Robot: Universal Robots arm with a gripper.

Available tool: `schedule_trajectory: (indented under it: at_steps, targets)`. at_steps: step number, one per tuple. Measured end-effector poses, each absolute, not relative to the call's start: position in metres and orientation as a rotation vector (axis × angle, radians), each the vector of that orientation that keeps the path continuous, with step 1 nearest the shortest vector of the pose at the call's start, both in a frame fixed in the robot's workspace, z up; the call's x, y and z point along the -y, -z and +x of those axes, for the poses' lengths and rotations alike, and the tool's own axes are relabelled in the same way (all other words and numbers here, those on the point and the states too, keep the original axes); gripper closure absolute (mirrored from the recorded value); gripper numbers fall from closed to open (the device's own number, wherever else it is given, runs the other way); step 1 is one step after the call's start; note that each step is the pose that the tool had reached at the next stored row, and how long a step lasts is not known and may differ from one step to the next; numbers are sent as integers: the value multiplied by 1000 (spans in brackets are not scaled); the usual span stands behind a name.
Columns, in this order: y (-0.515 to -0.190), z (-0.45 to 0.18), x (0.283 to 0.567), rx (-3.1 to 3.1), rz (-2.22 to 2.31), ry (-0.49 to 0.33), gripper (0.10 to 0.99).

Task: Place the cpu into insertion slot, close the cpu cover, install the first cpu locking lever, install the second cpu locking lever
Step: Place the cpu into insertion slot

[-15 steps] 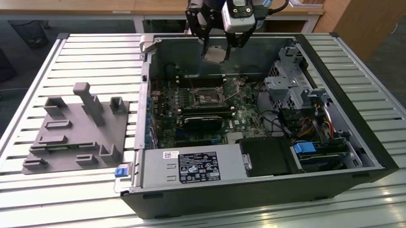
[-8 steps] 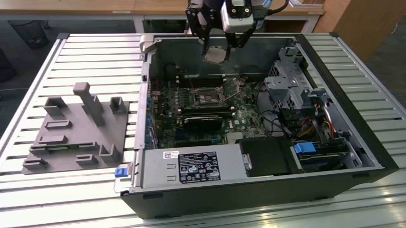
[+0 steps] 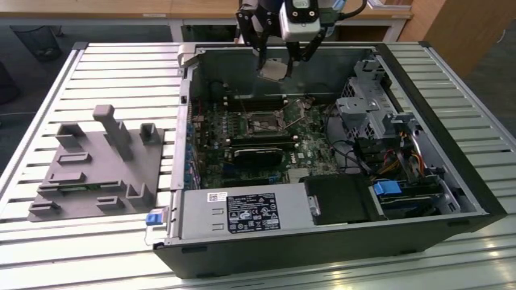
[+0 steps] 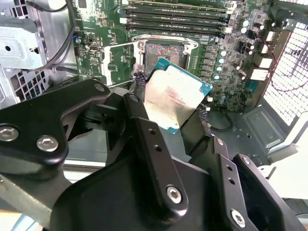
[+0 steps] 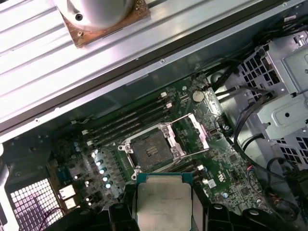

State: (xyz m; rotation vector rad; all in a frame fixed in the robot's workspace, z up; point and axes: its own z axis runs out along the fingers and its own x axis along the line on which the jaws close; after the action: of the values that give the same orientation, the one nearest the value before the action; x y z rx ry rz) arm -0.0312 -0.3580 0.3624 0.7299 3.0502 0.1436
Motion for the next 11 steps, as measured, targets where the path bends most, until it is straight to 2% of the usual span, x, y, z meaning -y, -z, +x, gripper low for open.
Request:
schedule_trajectory:
  at_steps: [11]
  targets:
    - [-362,-31,358,-3031,798,-143,545]
